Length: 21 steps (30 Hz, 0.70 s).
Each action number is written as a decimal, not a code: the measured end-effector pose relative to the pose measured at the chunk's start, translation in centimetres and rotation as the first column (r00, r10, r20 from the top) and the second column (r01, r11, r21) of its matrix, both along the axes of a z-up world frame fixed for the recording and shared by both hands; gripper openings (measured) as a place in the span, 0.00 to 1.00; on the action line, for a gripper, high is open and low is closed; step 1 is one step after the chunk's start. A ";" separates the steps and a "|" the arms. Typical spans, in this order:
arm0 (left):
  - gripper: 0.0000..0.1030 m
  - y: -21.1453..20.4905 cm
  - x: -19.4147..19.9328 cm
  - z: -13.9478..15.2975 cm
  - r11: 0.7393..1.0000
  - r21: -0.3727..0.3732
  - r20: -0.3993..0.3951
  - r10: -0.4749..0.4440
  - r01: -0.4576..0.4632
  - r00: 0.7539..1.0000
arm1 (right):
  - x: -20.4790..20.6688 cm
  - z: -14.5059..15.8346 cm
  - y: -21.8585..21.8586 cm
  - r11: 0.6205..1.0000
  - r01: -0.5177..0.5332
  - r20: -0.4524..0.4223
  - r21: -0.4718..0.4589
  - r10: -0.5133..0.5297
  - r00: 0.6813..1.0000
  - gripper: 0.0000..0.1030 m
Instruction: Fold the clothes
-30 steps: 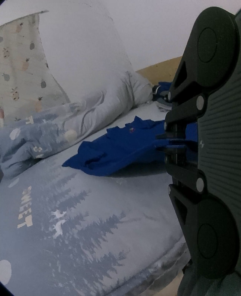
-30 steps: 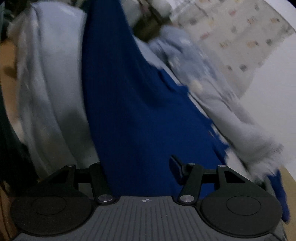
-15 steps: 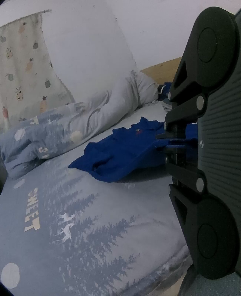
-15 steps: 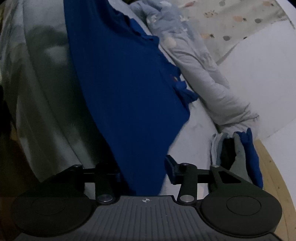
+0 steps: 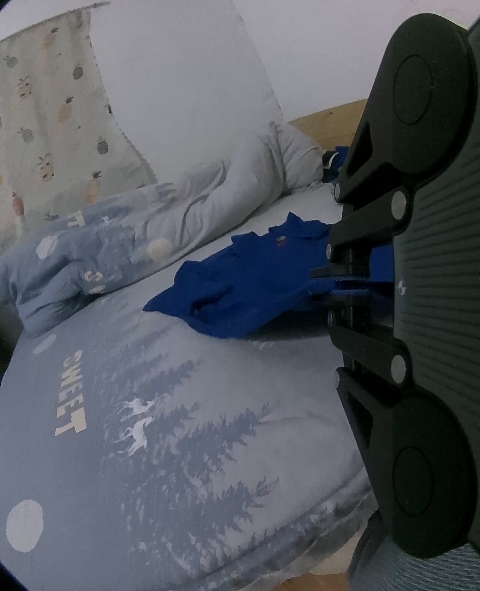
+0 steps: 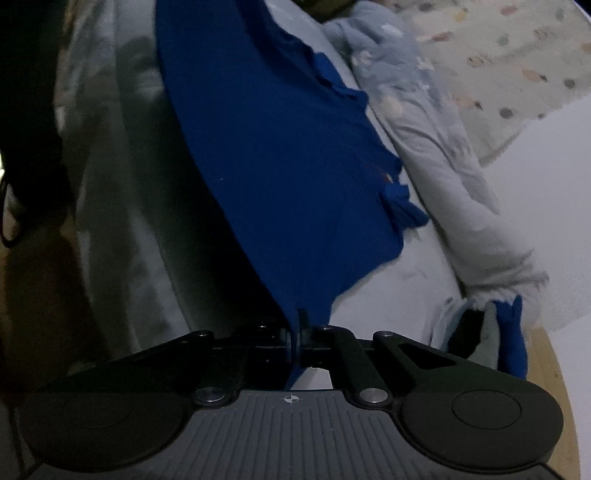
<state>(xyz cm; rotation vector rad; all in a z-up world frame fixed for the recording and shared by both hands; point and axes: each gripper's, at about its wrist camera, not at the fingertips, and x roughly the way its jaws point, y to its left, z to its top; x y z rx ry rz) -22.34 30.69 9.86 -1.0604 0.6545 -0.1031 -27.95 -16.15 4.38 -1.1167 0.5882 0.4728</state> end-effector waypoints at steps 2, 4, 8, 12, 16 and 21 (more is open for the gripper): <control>0.06 0.1 -0.4 0.3 1.000 0.002 0.003 0.004 -0.004 1.000 | -0.2 1.0 0.0 0.999 -0.038 -0.010 -0.017 0.038 0.999 0.02; 0.06 0.2 -0.9 0.6 1.000 0.003 0.005 0.006 -0.006 1.000 | -0.5 2.3 0.0 0.997 -0.068 -0.012 -0.032 0.067 0.998 0.02; 0.06 0.3 -1.8 0.8 1.000 0.000 0.003 0.005 -0.005 1.000 | -1.6 4.7 0.1 0.993 -0.105 -0.003 -0.063 0.105 0.994 0.02; 0.06 0.4 -2.9 1.0 1.000 -0.009 0.000 0.015 -0.015 1.000 | -1.8 7.1 -0.1 0.991 -0.114 -0.010 -0.076 0.113 0.994 0.02; 0.06 1.0 -4.1 1.5 0.999 -0.015 0.003 0.033 -0.032 0.999 | -3.0 9.2 0.2 0.986 -0.136 0.003 -0.098 0.137 0.991 0.02; 0.06 1.6 -5.5 2.5 0.999 -0.015 0.019 0.047 -0.047 0.999 | -4.9 11.7 0.4 0.980 -0.161 0.016 -0.117 0.164 0.986 0.02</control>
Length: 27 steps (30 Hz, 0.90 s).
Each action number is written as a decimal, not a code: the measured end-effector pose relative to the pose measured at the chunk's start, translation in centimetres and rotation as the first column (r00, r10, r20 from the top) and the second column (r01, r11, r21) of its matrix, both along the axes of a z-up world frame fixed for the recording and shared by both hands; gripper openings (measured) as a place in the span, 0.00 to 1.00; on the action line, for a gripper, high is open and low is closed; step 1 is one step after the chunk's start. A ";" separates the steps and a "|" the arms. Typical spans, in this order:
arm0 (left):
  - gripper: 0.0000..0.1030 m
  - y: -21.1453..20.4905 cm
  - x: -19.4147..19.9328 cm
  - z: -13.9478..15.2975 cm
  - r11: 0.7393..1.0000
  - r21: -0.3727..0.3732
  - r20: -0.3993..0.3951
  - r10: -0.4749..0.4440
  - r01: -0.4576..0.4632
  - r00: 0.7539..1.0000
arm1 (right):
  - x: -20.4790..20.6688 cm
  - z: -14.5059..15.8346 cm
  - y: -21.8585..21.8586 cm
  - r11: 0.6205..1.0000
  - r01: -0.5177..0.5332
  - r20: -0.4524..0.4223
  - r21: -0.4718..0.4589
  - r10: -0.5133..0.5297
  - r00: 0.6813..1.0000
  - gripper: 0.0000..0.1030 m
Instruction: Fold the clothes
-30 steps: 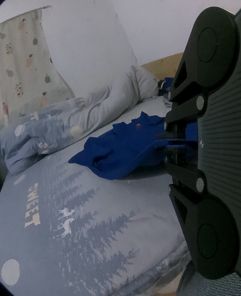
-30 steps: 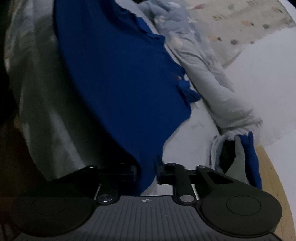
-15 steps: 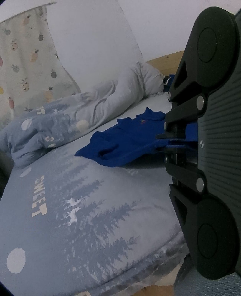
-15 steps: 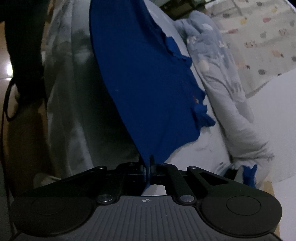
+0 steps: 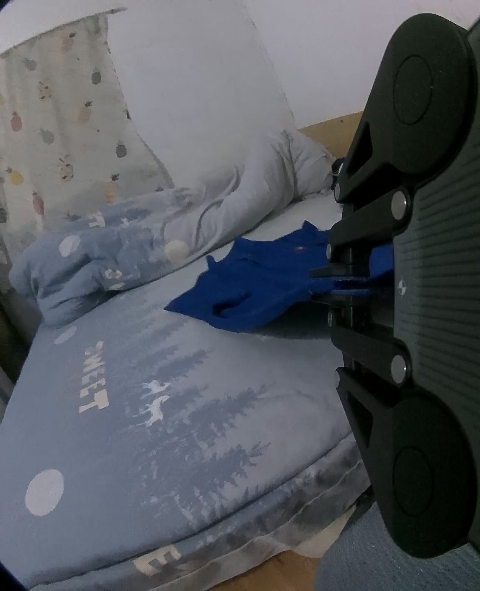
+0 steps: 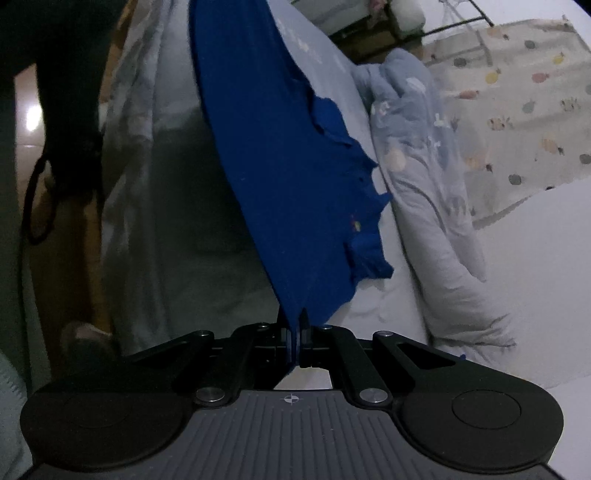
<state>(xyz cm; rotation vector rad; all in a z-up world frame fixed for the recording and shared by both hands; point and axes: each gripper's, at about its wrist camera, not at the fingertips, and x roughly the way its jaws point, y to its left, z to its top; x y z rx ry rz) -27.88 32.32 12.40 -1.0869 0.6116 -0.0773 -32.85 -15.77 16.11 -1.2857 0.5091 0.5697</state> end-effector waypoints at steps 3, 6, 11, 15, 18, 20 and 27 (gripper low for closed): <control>0.06 0.1 -1.1 0.8 1.000 0.002 0.015 0.001 -0.001 1.000 | -1.3 1.7 0.1 1.000 -0.002 0.002 0.000 0.002 1.000 0.02; 0.06 0.0 -2.1 1.5 1.000 0.004 0.029 0.001 -0.001 1.000 | -2.5 3.3 0.1 1.000 0.002 -0.004 0.009 -0.002 1.000 0.02; 0.06 0.0 -4.5 3.0 1.000 -0.005 0.056 0.027 -0.027 0.998 | -5.1 5.7 0.0 1.000 -0.009 -0.044 0.001 0.009 0.999 0.02; 0.06 0.1 -4.6 2.9 0.999 -0.020 0.052 0.030 -0.029 0.998 | -6.2 7.0 0.0 1.000 -0.006 -0.072 0.030 0.008 0.997 0.02; 0.06 0.5 -3.2 2.0 0.998 -0.043 0.033 0.054 -0.053 0.998 | -5.3 6.7 0.1 0.999 -0.009 -0.090 0.038 0.013 0.996 0.02; 0.06 0.7 -1.6 1.7 0.997 -0.048 0.016 0.069 -0.068 0.998 | -4.1 6.8 0.1 0.999 -0.011 -0.102 0.049 0.016 0.995 0.02; 0.06 0.7 4.4 2.5 0.990 -0.069 -0.004 0.120 -0.120 0.993 | 3.9 7.8 -0.1 0.997 0.003 -0.125 0.082 0.008 0.992 0.02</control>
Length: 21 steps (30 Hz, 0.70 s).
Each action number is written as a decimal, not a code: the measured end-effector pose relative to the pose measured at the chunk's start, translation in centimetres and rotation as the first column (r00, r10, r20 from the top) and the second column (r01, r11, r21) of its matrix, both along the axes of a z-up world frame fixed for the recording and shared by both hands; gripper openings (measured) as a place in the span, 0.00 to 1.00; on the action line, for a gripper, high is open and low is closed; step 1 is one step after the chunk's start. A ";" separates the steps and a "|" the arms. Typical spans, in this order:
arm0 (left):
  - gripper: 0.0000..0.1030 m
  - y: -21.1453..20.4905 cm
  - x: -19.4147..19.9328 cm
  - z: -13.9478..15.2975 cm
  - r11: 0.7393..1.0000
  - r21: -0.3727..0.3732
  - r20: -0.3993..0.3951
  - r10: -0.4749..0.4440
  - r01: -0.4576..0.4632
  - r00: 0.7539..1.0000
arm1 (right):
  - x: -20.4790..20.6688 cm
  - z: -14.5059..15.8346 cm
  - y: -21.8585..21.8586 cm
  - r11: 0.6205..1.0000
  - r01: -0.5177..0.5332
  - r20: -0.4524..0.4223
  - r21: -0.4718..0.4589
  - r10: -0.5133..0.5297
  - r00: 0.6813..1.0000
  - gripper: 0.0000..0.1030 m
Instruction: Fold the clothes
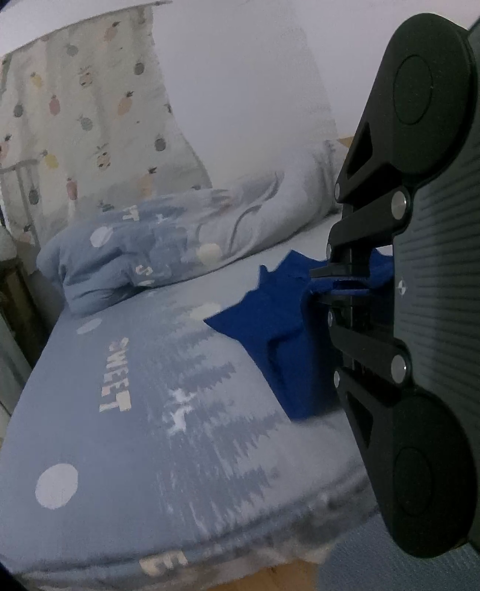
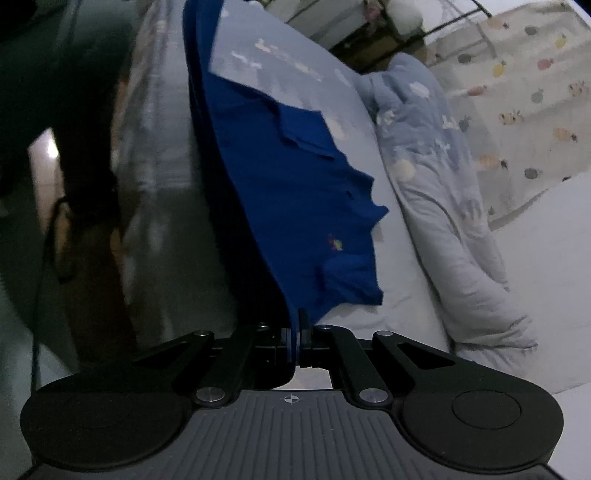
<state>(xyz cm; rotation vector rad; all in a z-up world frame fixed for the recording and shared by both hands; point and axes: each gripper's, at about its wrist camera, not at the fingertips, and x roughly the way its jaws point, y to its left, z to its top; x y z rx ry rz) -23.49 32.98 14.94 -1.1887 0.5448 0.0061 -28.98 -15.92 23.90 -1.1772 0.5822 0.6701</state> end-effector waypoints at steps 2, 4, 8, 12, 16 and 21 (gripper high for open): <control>0.06 -0.1 2.5 0.5 1.000 0.002 -0.002 0.011 -0.011 1.000 | 2.9 0.5 -0.2 1.000 0.008 -0.006 0.006 -0.008 1.000 0.02; 0.06 -0.1 5.5 1.0 1.000 0.015 -0.006 0.019 -0.019 1.000 | 6.0 0.8 -0.3 1.000 0.015 -0.004 0.015 -0.015 1.000 0.02; 0.06 0.0 11.8 1.6 0.998 0.045 -0.017 0.039 -0.038 0.999 | 13.4 1.1 -0.1 0.999 0.028 0.012 0.031 -0.029 1.000 0.02; 0.06 -0.1 18.6 1.8 0.996 0.078 -0.025 0.052 -0.050 0.998 | 21.3 1.2 1.0 0.998 0.039 0.029 0.048 -0.041 0.999 0.02; 0.06 -0.4 26.3 0.6 0.993 0.105 -0.064 0.060 -0.053 0.996 | 29.7 -1.6 1.3 0.998 0.052 0.022 0.029 -0.053 0.998 0.02; 0.06 -0.9 35.6 -2.4 0.988 0.148 -0.135 0.060 -0.039 0.989 | 39.8 -6.1 1.4 0.995 0.101 -0.021 0.016 -0.101 0.995 0.02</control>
